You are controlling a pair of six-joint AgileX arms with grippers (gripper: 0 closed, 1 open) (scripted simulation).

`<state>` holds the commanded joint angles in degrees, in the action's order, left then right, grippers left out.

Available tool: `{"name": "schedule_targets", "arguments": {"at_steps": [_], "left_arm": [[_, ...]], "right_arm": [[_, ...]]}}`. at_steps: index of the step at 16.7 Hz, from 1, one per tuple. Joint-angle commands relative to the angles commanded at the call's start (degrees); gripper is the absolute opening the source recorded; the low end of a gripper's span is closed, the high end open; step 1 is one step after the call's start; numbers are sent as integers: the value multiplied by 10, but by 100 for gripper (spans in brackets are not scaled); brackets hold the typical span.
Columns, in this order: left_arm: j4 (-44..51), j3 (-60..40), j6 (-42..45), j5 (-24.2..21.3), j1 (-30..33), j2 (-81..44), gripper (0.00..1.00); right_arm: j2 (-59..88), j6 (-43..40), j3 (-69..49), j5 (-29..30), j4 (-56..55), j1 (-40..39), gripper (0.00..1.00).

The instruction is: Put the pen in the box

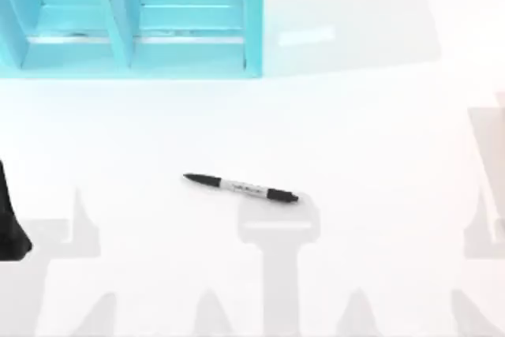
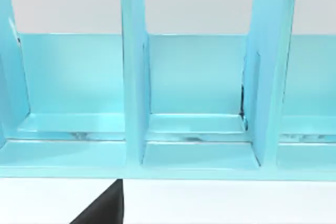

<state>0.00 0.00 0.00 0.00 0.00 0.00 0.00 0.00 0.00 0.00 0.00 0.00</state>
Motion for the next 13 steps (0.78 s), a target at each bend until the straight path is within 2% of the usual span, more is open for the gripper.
{"name": "schedule_targets", "arguments": {"at_steps": [6,13], "left_arm": [[0,0,0,0,0,0,100],[0,0,0,0,0,0,100]], "right_arm": [[47,-8,-47,0,23,-21,100],[304,-57,-283,18,154,-114,100]]}}
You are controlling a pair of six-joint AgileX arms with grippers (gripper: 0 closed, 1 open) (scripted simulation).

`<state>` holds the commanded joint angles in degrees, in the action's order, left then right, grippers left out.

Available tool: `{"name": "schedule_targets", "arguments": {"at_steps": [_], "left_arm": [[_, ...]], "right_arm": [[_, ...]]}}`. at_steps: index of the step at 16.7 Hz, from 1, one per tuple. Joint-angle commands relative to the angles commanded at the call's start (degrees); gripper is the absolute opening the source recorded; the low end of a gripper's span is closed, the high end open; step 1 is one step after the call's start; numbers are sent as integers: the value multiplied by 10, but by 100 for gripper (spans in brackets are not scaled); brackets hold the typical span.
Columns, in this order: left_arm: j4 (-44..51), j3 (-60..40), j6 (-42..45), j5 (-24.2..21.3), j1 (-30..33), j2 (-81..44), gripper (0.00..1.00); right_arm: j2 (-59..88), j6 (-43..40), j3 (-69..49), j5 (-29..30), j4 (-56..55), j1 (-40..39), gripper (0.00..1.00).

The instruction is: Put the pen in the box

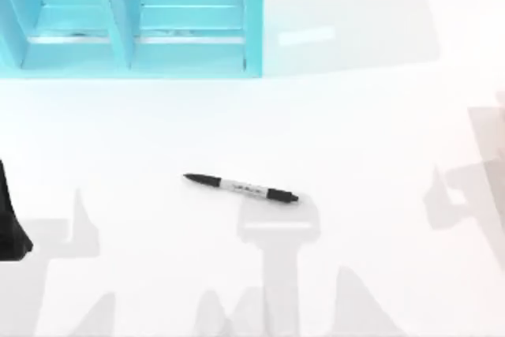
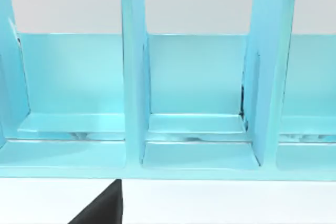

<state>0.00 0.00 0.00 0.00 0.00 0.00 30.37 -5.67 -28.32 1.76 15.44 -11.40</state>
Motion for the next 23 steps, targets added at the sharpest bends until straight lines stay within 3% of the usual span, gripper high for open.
{"name": "schedule_targets", "arguments": {"at_steps": [15,23], "left_arm": [[0,0,0,0,0,0,100],[0,0,0,0,0,0,100]], "right_arm": [[802,-164,-713,65,419,-279,100],[1043,-214,-916,84,547,-360,100]]}}
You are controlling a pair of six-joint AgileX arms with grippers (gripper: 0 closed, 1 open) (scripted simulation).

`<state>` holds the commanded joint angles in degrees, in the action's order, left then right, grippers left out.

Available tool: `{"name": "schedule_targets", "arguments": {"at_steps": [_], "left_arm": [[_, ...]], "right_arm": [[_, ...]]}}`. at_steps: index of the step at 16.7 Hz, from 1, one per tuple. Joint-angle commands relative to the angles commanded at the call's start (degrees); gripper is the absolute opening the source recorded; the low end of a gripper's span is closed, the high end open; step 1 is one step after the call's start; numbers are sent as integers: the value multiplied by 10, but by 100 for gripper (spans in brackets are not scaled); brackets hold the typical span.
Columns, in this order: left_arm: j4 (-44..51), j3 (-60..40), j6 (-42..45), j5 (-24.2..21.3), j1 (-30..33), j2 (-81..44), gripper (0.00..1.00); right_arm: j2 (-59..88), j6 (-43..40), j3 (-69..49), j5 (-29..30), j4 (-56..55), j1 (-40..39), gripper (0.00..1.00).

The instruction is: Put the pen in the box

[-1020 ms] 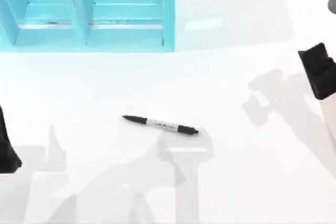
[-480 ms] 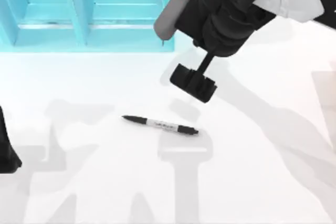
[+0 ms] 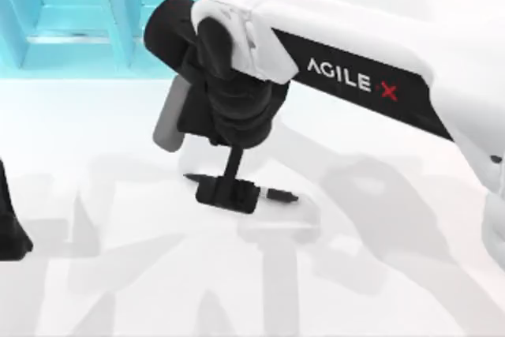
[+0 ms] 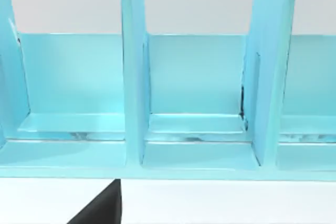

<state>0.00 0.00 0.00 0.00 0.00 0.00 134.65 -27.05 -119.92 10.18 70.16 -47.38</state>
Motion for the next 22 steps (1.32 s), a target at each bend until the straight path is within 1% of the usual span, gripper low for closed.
{"name": "schedule_targets", "arguments": {"at_steps": [8,16,21,22], "left_arm": [[0,0,0,0,0,0,100],[0,0,0,0,0,0,100],[0,0,0,0,0,0,100],[0,0,0,0,0,0,100]], "right_arm": [[11,-3,2,0,-6,1,100],[71,-20,91,0,-161,16,100],[75,-21,98,0,-171,18,100],[75,-21,98,0,-171,18,92]]}}
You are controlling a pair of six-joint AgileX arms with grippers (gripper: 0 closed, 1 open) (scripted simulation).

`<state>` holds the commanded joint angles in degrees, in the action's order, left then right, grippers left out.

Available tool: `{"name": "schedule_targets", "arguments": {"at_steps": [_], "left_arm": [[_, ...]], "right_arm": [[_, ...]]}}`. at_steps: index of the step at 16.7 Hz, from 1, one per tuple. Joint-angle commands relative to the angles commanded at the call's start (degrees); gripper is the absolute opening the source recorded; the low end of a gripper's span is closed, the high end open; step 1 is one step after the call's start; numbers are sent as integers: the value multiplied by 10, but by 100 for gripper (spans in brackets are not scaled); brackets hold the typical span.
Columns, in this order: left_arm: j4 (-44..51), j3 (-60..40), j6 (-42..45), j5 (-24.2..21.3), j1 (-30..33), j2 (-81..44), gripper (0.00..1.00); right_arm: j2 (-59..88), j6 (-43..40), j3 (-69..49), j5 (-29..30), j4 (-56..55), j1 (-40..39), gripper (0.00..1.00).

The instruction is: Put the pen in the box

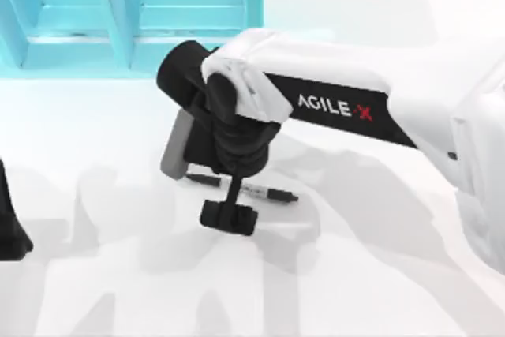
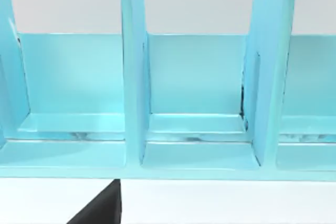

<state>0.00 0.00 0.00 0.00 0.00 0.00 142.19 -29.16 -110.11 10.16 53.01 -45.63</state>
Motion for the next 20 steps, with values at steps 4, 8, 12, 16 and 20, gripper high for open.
{"name": "schedule_targets", "arguments": {"at_steps": [4,8,12,16,20], "left_arm": [[0,0,0,0,0,0,100],[0,0,0,0,0,0,100],[0,0,0,0,0,0,100],[0,0,0,0,0,0,100],[0,0,0,0,0,0,100]], "right_arm": [[0,0,0,0,0,0,62],[0,0,0,0,0,0,32],[0,0,0,0,0,0,2],[0,0,0,0,0,0,0],[0,0,0,0,0,0,0]]}}
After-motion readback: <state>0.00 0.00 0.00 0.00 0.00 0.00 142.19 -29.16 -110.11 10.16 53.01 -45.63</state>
